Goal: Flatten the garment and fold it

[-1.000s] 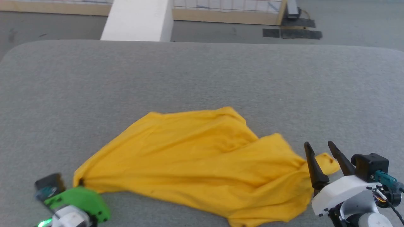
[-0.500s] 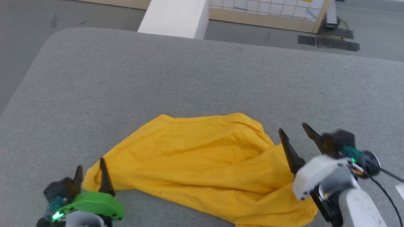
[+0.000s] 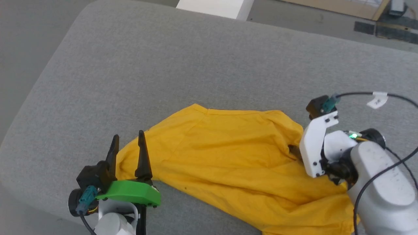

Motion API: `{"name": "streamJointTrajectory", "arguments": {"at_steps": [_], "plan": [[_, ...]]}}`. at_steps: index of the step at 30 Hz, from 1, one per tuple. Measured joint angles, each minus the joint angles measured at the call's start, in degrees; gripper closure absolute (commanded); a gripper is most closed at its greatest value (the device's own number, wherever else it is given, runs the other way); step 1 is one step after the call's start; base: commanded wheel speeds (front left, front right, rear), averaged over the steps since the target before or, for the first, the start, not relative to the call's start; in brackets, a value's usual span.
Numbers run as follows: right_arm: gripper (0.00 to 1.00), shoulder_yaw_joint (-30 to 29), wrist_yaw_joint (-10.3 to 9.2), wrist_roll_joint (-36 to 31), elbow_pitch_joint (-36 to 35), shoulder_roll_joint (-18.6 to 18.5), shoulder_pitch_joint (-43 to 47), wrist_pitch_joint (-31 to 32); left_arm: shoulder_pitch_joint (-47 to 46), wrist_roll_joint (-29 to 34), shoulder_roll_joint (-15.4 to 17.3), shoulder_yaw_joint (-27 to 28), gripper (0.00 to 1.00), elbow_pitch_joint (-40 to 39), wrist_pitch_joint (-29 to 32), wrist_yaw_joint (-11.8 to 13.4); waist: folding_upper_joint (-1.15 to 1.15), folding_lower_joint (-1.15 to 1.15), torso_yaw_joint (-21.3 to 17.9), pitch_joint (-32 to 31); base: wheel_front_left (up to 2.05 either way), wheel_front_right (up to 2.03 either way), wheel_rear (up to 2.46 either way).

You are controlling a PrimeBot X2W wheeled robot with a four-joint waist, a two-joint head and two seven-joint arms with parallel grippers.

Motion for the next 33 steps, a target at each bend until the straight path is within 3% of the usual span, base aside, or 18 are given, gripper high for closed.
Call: {"name": "streamJointTrajectory", "arguments": {"at_steps": [1, 4, 7, 9, 10, 15, 20, 28, 29, 30, 31, 33], "plan": [[1.00, 0.32, 0.01, 1.16, -0.21, -0.57, -0.64, 1.21, -0.01, 0.03, -0.11, 0.11, 0.00, 0.24, 0.00, -0.24, 0.00, 0.00, 0.27, 0.31, 0.00, 0.00, 0.00], [1.00, 0.80, 0.01, 1.68, -1.41, -2.07, -1.69, 1.01, -0.02, 0.34, -0.33, 0.56, 0.00, 0.64, 0.00, -0.48, 0.00, 0.00, 0.63, 1.02, 0.00, 0.00, 0.00], [1.00, -0.22, 0.04, -0.35, -2.31, -2.64, -2.05, -3.41, -0.03, 0.62, -0.38, 0.94, 0.00, 0.97, 0.00, -0.92, 0.00, 0.00, 0.19, 1.13, 0.00, 0.00, 0.00], [1.00, -2.94, 0.04, -2.86, -3.00, -3.23, -2.53, -7.08, -0.08, 1.38, -0.41, 1.04, 0.00, 1.16, 0.00, -0.99, 0.00, 0.00, -0.27, 0.95, 0.00, 0.00, 0.00], [1.00, -8.81, 0.03, -8.56, -4.36, -4.74, -3.70, -12.13, -0.34, 1.83, -0.47, 0.91, 0.00, 1.40, 0.00, -1.31, 0.00, 0.00, -1.09, 0.55, 0.00, 0.00, 0.00], [1.00, -18.89, 0.03, -18.27, -7.71, -6.43, -3.58, -15.58, -0.88, 1.83, -0.53, -0.02, 0.00, 2.25, 0.00, -1.94, 0.00, 0.00, -2.54, -0.12, 0.00, 0.00, 0.00], [1.00, -27.93, 0.03, -23.72, -11.40, -4.52, 0.58, -14.13, -1.09, 1.85, -0.56, -0.63, 0.00, 2.88, 0.00, -2.24, 0.00, 0.00, -4.18, -0.66, 0.00, 0.00, 0.00], [1.00, -31.19, 0.03, -21.90, -10.56, 0.41, 7.75, -9.96, -2.61, 2.26, -0.59, -1.87, 0.00, 4.12, 0.00, -3.20, 0.00, 0.00, -6.45, -0.45, 0.00, 0.00, 0.00], [0.91, -31.32, 0.03, -21.42, -10.49, 1.26, 8.12, -9.99, -2.89, 2.26, -0.59, -2.15, 0.00, 4.45, 0.00, -3.30, 0.00, 0.00, -6.80, -0.38, 0.00, 0.00, 0.00], [0.51, -31.33, 0.03, -20.91, -10.55, 2.04, 8.42, -10.54, -3.15, 2.34, -0.59, -2.52, 0.00, 4.77, 0.00, -3.47, 0.00, 0.00, -7.17, -0.33, 0.00, 0.00, 0.00], [0.00, -31.37, 0.03, -20.39, -10.62, 2.76, 8.67, -11.28, -3.36, 2.34, -0.60, -2.70, 0.00, 5.04, 0.00, -3.55, 0.00, 0.00, -7.50, -0.32, 0.00, 0.00, 0.00], [0.00, -31.64, 0.03, -19.68, -11.15, 4.20, 9.35, -13.76, -4.04, 2.49, -0.60, -3.28, 0.00, 6.01, 0.00, -3.92, 0.00, 0.01, -8.38, -0.40, 0.00, 0.00, 0.00]]}}
